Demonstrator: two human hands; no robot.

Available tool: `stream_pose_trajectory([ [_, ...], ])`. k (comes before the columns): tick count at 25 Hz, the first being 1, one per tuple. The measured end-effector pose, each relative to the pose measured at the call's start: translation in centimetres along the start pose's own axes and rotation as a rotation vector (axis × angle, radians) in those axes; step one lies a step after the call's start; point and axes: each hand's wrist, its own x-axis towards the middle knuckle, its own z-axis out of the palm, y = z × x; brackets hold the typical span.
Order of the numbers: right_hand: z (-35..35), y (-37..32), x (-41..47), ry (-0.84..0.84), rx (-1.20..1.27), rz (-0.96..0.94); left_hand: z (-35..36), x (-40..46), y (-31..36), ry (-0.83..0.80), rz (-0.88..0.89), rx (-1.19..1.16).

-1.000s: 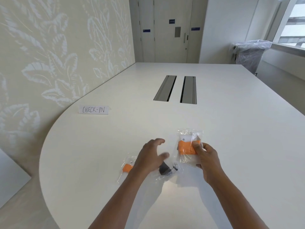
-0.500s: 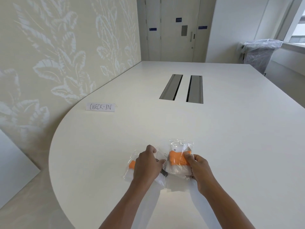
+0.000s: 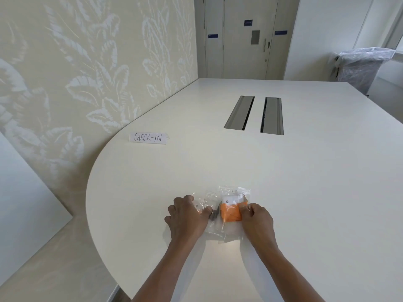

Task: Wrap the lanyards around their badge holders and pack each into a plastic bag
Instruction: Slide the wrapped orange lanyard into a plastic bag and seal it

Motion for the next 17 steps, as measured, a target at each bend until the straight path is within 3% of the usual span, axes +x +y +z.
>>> stream_pose_trajectory([
  [5, -0.7, 0.1, -0.4, 0.05, 0.084, 0.052, -0.2, 0.9, -0.2, -0.142, -0.053, -0.09],
  [11, -1.9, -0.1, 0.2, -0.045, 0.023, 0.107, -1.0, 1.4, -0.5, -0.223, -0.073, -0.098],
  [17, -3.2, -0.2, -0.7, 0.044, 0.022, 0.151, -1.3, 1.9, -0.6, -0.248, -0.026, -0.106],
])
